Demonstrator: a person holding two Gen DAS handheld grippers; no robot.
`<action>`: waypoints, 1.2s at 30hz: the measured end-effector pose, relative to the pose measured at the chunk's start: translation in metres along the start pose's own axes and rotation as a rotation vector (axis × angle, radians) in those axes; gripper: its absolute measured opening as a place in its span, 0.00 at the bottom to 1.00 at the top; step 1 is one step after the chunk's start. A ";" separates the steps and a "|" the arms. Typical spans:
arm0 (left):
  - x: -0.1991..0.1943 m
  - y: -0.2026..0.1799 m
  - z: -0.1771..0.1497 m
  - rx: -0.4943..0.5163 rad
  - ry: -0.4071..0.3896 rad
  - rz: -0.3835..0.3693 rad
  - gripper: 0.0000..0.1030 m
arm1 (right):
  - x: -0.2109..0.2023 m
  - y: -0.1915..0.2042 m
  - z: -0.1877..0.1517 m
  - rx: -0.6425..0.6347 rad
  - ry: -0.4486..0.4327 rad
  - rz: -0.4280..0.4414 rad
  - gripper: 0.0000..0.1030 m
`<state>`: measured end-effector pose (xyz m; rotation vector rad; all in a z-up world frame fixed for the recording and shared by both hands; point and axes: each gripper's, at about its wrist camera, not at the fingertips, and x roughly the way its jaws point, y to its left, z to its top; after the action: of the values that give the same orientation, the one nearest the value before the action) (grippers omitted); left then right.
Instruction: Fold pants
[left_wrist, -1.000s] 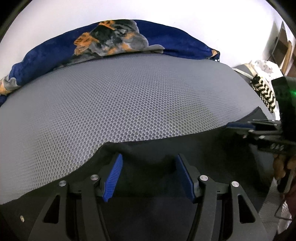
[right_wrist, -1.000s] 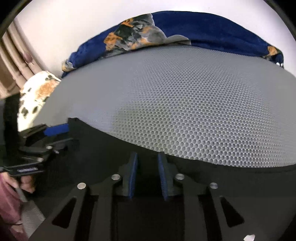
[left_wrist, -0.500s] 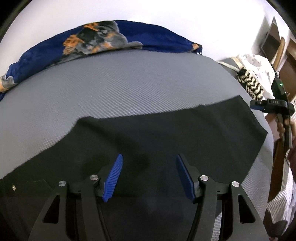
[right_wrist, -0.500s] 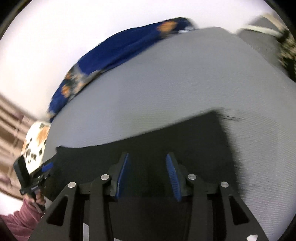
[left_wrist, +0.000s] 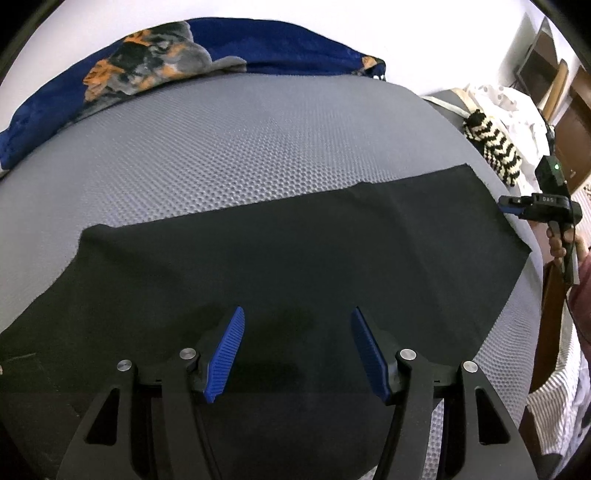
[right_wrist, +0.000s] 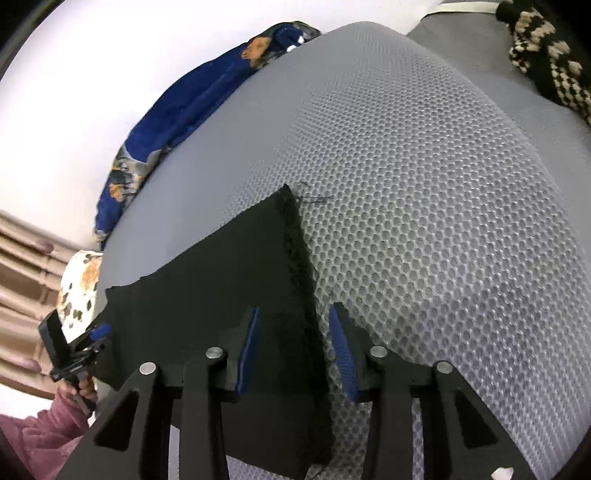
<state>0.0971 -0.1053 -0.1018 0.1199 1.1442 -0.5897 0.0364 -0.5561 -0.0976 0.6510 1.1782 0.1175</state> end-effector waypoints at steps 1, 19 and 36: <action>0.002 0.000 0.000 -0.002 0.006 0.002 0.59 | 0.004 -0.002 0.001 -0.003 0.015 0.026 0.22; 0.003 0.009 -0.002 -0.068 -0.028 0.025 0.61 | 0.008 0.032 -0.016 0.144 -0.128 0.132 0.08; -0.088 0.088 -0.058 -0.206 -0.211 0.122 0.62 | 0.076 0.235 -0.016 -0.065 0.021 0.258 0.08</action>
<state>0.0683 0.0242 -0.0663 -0.0490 0.9790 -0.3644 0.1098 -0.3264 -0.0392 0.7434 1.1020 0.3794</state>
